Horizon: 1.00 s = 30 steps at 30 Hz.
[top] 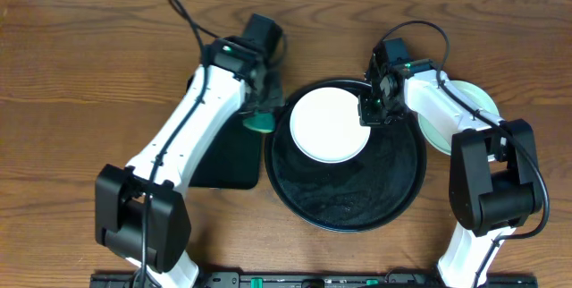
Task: Clean dirty plates on tray and stack at the side
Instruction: 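Lift the sponge and move it left toward the sponge tray, left gripper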
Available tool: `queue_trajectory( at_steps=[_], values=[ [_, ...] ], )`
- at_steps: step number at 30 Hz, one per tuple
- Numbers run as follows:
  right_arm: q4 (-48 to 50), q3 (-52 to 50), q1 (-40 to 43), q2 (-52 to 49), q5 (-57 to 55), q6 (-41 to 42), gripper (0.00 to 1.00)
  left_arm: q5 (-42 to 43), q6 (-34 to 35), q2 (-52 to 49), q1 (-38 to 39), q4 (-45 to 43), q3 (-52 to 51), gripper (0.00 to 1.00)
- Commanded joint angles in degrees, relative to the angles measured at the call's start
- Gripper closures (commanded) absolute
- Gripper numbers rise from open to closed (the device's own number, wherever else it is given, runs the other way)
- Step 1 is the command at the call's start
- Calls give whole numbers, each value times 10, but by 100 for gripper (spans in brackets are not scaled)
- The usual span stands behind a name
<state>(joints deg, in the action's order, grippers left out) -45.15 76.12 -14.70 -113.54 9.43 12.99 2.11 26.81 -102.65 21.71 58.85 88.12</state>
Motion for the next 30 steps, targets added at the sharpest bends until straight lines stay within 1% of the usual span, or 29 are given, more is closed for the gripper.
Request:
queue_trajectory(
  at_steps=[1, 9, 16, 22, 27, 30],
  values=[
    [2, -2, -4, 0, 20, -4, 99, -59, -19, -1, -29, 17, -20, 92],
    [2, -2, -4, 0, 20, -4, 99, -58, -53, -1, -80, 14, -83, 92],
    [2, -2, -4, 0, 20, -4, 99, -58, -67, -1, -110, -39, -156, 93],
    [2, -2, -4, 0, 20, -4, 99, -58, -91, -1, -114, -99, -210, 92],
    [2, -2, -4, 0, 20, -4, 99, -58, -91, -1, -114, -130, -234, 92],
    [2, -2, -4, 0, 20, -4, 99, -56, -90, -1, -114, -134, -239, 92]
  ],
)
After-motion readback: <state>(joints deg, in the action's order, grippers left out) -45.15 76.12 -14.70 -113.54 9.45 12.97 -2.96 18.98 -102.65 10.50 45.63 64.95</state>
